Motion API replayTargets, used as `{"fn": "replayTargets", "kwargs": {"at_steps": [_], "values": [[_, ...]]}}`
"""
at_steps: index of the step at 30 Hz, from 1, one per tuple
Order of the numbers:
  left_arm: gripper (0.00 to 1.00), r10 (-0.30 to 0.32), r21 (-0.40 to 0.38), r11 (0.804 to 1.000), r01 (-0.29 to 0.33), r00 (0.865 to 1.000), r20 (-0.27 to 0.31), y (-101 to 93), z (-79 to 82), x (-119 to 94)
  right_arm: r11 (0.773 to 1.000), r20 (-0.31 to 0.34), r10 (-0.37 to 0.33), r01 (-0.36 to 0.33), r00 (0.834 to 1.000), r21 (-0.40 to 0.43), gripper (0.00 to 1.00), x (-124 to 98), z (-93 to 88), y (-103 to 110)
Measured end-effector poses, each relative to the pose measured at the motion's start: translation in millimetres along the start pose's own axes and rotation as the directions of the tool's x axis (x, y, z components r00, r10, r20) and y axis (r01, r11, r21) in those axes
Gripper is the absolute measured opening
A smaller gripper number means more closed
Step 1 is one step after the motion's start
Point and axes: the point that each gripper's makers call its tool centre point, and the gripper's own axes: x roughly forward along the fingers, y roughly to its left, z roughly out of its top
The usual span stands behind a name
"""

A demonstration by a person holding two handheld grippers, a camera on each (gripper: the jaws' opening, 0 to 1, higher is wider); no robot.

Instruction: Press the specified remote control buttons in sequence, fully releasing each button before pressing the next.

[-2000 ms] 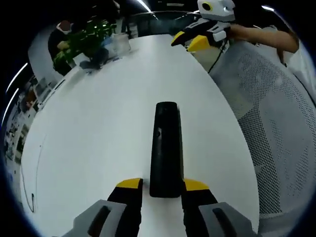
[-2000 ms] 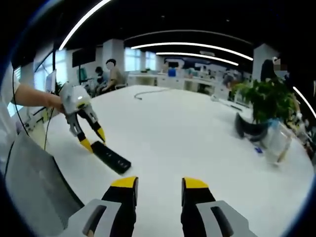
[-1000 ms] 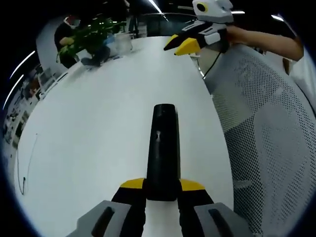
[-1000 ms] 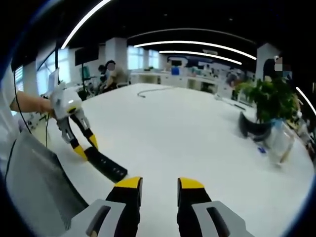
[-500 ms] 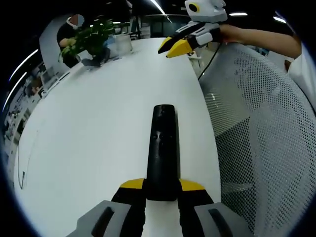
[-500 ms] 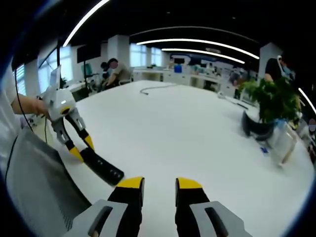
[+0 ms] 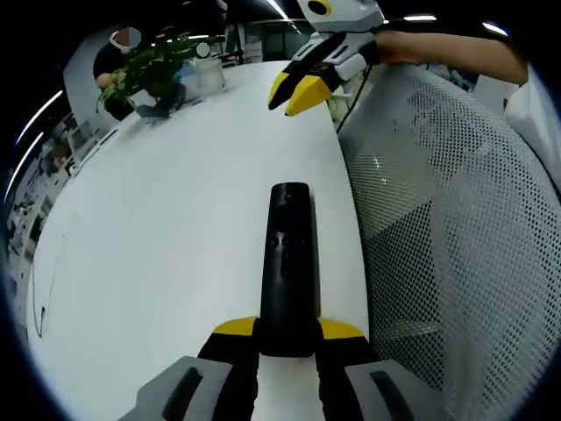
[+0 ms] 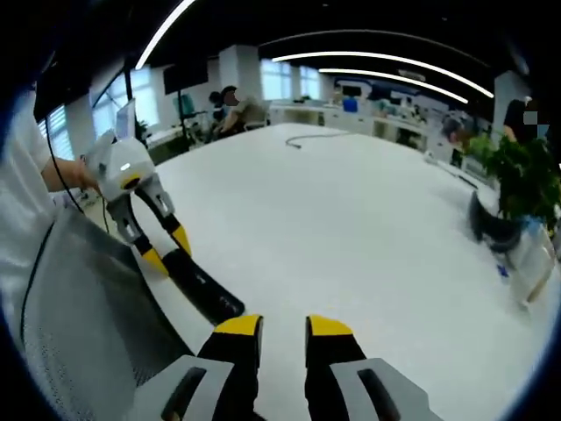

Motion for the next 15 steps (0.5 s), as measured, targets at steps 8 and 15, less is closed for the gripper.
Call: {"fn": "replayTargets", "kwargs": {"at_steps": [8, 15], "values": [[0.24, -0.006, 0.003, 1.000, 0.006, 1.000, 0.022, -0.2, -0.3, 0, 0.990, -0.092, 0.133, -0.136, 0.987, -0.025, 0.03, 18, 1.1, 29], [0.24, -0.021, 0.016, 1.000, 0.020, 0.999, 0.049, -0.6, -0.7, -1, 0.965, -0.195, 0.208, -0.234, 0.958, -0.116, 0.00, 38, 0.5, 48]]}}
